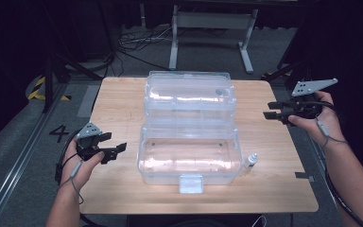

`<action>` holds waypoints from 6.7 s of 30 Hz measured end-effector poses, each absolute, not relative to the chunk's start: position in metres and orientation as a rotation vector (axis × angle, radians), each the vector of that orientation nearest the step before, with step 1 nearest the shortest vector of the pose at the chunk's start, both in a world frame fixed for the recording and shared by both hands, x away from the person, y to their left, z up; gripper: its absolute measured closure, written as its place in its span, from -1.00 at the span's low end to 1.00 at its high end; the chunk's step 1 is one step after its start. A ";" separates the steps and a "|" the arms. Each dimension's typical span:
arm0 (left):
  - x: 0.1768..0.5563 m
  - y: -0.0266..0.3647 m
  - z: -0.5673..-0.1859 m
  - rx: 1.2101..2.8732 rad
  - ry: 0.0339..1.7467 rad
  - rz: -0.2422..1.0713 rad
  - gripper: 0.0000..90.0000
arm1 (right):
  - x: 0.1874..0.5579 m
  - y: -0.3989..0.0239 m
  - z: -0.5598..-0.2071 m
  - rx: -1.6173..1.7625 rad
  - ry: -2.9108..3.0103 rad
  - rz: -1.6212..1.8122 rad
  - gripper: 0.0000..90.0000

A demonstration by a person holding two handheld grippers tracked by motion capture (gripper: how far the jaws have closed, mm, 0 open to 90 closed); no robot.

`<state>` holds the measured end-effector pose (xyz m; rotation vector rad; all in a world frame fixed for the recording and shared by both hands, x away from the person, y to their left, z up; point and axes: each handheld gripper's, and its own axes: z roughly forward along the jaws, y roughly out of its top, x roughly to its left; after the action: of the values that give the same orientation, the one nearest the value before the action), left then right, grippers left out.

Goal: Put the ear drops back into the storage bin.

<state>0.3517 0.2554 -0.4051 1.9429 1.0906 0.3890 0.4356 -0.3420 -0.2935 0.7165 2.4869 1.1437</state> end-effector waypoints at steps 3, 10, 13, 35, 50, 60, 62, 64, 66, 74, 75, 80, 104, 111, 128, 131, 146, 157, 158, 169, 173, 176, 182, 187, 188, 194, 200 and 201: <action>0.349 0.257 -0.407 1.943 1.103 0.384 -0.44 | 0.436 -0.335 -0.292 0.666 2.549 1.089 0.20; 0.348 0.257 -0.410 1.959 1.119 0.388 -0.45 | 0.438 -0.316 -0.297 0.546 2.709 0.917 0.24; 0.347 0.257 -0.411 1.967 1.121 0.390 -0.45 | 0.438 -0.312 -0.301 0.517 2.748 0.874 0.25; 0.348 0.258 -0.414 1.979 1.114 0.369 -0.42 | 0.437 -0.286 -0.324 0.350 2.996 0.440 0.25; 0.348 0.258 -0.416 1.990 1.117 0.359 -0.42 | 0.434 -0.277 -0.337 0.282 3.064 0.348 0.20; 0.348 0.259 -0.416 1.995 1.113 0.357 -0.42 | 0.431 -0.272 -0.358 0.270 3.107 0.301 0.21; 0.348 0.258 -0.416 1.996 1.113 0.360 -0.42 | 0.430 -0.271 -0.363 0.265 3.115 0.275 0.21; 0.348 0.258 -0.416 1.997 1.113 0.359 -0.42 | 0.430 -0.271 -0.368 0.258 3.119 0.265 0.22; 0.348 0.258 -0.416 1.998 1.113 0.357 -0.42 | 0.429 -0.271 -0.372 0.265 3.126 0.261 0.23; 0.349 0.257 -0.418 2.010 1.112 0.344 -0.43 | 0.428 -0.269 -0.388 0.246 3.148 0.219 0.33; 0.349 0.257 -0.418 2.015 1.109 0.341 -0.43 | 0.428 -0.269 -0.390 0.241 3.147 0.216 0.34; 0.348 0.257 -0.418 2.016 1.110 0.339 -0.43 | 0.428 -0.266 -0.397 0.221 3.146 0.186 0.44; 0.349 0.258 -0.420 2.021 1.120 0.333 -0.42 | 0.425 -0.266 -0.394 0.229 3.118 0.158 0.59; 0.349 0.260 -0.420 2.023 1.118 0.341 -0.42 | 0.424 -0.267 -0.381 0.245 3.111 0.159 0.58; 0.349 0.260 -0.419 2.018 1.119 0.337 -0.42 | 0.417 -0.261 -0.338 0.270 3.091 0.175 0.58; 0.349 0.260 -0.419 2.016 1.119 0.338 -0.42 | 0.416 -0.259 -0.332 0.250 3.089 0.174 0.58; 0.349 0.260 -0.419 2.016 1.115 0.334 -0.42 | 0.403 -0.242 -0.308 0.213 3.087 0.152 0.58; 0.349 0.260 -0.420 2.017 1.117 0.329 -0.42 | 0.394 -0.231 -0.292 0.172 3.062 0.159 0.58; 0.349 0.260 -0.420 2.017 1.118 0.330 -0.42 | 0.394 -0.229 -0.291 0.161 3.058 0.166 0.58; 0.349 0.260 -0.420 2.020 1.117 0.329 -0.42 | 0.386 -0.216 -0.284 0.127 3.059 0.176 0.58; 0.349 0.259 -0.420 2.022 1.115 0.327 -0.42 | 0.383 -0.210 -0.282 0.094 3.061 0.190 0.58; 0.349 0.260 -0.420 2.023 1.114 0.327 -0.42 | 0.381 -0.204 -0.283 0.070 3.066 0.206 0.58; 0.349 0.260 -0.420 2.022 1.111 0.332 -0.42 | 0.381 -0.197 -0.286 0.049 3.073 0.213 0.58; 0.349 0.261 -0.420 2.020 1.118 0.333 -0.43 | 0.383 -0.190 -0.289 0.024 3.074 0.215 0.58; 0.349 0.261 -0.420 2.019 1.118 0.333 -0.42 | 0.383 -0.189 -0.291 0.031 3.081 0.220 0.58; 0.349 0.262 -0.421 2.018 1.121 0.332 -0.43 | 0.384 -0.182 -0.299 0.011 3.089 0.207 0.58; 0.348 0.262 -0.421 2.020 1.124 0.330 -0.43 | 0.385 -0.176 -0.312 0.004 3.115 0.179 0.58; 0.348 0.262 -0.421 2.019 1.124 0.329 -0.43 | 0.385 -0.175 -0.313 0.004 3.115 0.180 0.58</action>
<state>0.3484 0.2621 -0.4211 2.0189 1.1239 0.3295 0.3852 -0.1753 -0.3135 0.0041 3.1152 0.1804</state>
